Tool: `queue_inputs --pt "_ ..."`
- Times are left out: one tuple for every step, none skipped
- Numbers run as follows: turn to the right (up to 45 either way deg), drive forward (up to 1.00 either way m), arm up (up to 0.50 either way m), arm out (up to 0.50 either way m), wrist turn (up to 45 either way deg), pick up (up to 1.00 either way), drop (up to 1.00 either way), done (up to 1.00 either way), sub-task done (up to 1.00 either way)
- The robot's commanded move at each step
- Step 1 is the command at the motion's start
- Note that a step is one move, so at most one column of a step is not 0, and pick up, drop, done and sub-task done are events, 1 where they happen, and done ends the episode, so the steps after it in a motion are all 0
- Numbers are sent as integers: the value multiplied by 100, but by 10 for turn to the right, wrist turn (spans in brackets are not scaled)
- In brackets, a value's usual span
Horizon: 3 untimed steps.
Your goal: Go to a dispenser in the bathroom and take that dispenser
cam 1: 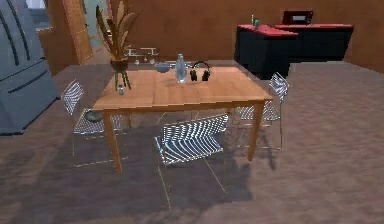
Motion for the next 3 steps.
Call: queue_inputs --pt "150 0 0 0 0 0 0 0 0" --pt "0 70 0 0 0 0 0 0 0" --pt "420 0 0 0 0 0 0 0 0"
